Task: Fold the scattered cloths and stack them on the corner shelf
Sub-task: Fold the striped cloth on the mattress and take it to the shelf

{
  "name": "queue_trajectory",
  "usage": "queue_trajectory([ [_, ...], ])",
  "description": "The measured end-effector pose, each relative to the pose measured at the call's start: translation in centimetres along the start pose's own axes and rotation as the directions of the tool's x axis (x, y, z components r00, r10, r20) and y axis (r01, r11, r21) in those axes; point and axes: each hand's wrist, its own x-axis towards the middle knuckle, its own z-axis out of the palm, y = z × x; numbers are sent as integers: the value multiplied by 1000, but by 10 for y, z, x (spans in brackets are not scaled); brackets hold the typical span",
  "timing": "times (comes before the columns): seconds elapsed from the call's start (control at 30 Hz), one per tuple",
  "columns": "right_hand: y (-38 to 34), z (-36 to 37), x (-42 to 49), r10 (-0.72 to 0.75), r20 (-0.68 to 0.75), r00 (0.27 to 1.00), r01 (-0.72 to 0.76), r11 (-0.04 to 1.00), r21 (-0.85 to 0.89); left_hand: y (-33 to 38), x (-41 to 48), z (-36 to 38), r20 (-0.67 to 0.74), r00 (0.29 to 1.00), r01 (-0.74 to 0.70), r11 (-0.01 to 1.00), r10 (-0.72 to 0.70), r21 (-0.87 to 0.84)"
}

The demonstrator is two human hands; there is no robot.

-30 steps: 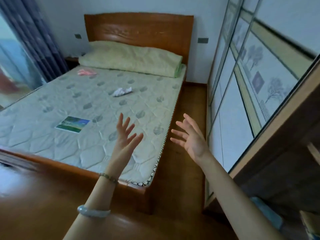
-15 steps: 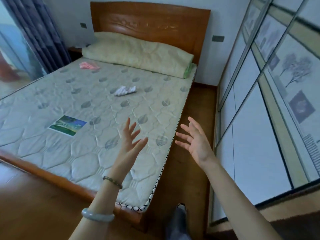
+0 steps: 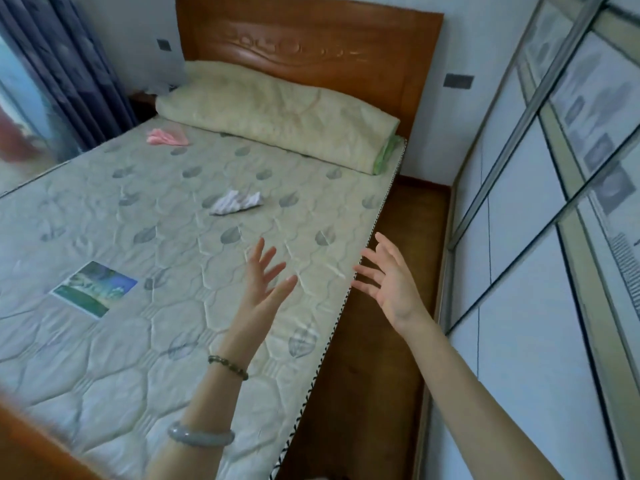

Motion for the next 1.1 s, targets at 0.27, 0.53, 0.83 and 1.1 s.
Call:
queue_trajectory([
  [0.27, -18, -36, 113, 23, 25, 999, -22, 1000, -16, -32, 116, 28, -29, 998, 45, 998, -46, -41],
  [0.53, -50, -59, 275, 59, 85, 995, -52, 995, -82, -54, 275, 64, -116, 993, 25, 995, -36, -102],
  [0.83, -83, -68, 434, 87, 119, 989, -76, 993, -94, -53, 406, 87, -205, 977, 47, 997, -58, -57],
  [1.1, -88, -89, 572, 147, 266, 953, -110, 983, -148, -81, 501, 123, -374, 921, 86, 994, -107, -73],
])
